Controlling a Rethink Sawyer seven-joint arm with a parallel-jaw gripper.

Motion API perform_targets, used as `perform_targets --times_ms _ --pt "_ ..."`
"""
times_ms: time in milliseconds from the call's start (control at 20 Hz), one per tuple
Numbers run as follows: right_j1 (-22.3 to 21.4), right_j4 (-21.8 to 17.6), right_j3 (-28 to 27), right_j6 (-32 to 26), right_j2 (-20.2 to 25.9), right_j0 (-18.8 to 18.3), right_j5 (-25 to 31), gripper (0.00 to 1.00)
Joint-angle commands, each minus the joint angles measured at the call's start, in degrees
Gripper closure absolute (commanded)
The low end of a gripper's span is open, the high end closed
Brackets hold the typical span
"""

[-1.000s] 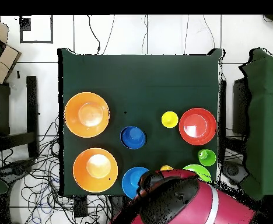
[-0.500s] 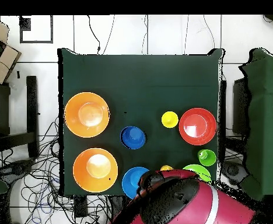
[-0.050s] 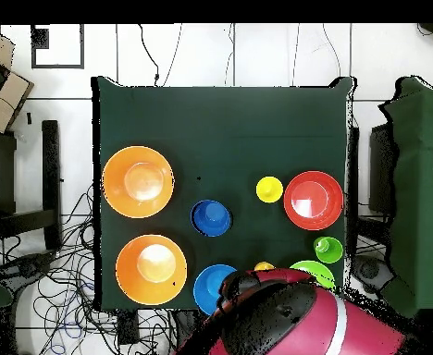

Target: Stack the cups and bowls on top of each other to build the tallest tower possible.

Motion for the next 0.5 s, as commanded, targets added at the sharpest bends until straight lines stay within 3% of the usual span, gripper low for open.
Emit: perform_targets --times_ms 50,100,500 --pt "1.3 -2.7 -8.1 -1.7 4.6 0.7 -6.9 0.0" --pt "1.3 -2.7 -8.1 -1.7 4.6 0.8 -6.9 1.0" --pt "1.3 -2.6 -8.1 -1.9 5.0 0.5 -6.7 1.0"
